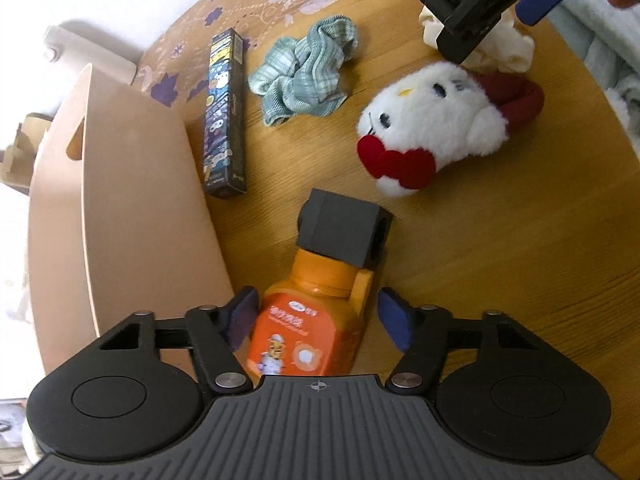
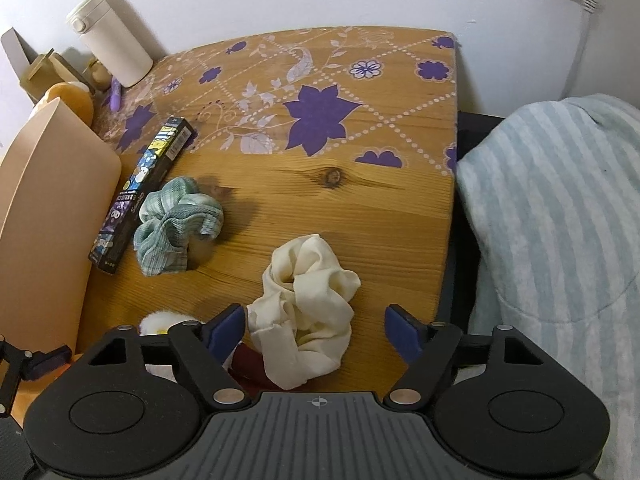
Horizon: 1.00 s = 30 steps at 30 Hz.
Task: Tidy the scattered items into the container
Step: 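Grasp the orange vitamin bottle with the left gripper while the right grasps the cream scrunchie, then carry the bottle and scrunchie over the basket and open both grippers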
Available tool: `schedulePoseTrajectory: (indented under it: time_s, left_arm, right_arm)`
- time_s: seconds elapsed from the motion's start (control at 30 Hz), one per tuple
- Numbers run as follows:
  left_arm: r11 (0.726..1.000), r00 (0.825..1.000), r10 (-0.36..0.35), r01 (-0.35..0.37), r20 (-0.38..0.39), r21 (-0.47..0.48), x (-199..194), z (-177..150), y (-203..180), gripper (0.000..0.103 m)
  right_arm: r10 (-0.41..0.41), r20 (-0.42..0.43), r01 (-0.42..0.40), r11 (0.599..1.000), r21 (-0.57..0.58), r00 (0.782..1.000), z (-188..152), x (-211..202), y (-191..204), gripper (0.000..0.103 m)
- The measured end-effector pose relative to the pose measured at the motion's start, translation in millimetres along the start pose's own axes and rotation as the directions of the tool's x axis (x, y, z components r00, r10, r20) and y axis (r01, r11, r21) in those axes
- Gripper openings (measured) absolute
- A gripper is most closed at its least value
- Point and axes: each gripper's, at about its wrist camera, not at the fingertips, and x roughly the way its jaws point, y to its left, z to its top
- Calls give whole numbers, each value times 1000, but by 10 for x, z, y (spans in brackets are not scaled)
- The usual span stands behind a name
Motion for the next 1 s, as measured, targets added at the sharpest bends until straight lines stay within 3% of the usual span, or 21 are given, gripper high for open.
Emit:
schedulePoseTrajectory:
  time_s: [0.13,0.3,0.37,0.6,1.0]
  left_arm:
    - [1000,1000,-7,7,-1,0,-4,-28,-13,60]
    - [1000,1000,-19,19,6,-14,-30,-56,-32,59]
    - [999,1000,-30,30,8,-26,-40,-62,-22,59]
    - [999,999,-37,39,40,-36,-99,-107,-40,59]
    - [998,996,-23,29,90,-63,-288,-162,34,59]
  right_arm:
    - [1,7,-1,1000,-20,1000,-8,31,24,67]
    - [-6,14,6,999,-43,1000,-17,23,49,28]
    - [12,10,-12,1000,-23,1000,-30,20,26,23]
    - [38,18,-38,999,1,999,-113,-26,28,17]
    - [47,70,-47,999,2,996,-152,-277,54,17]
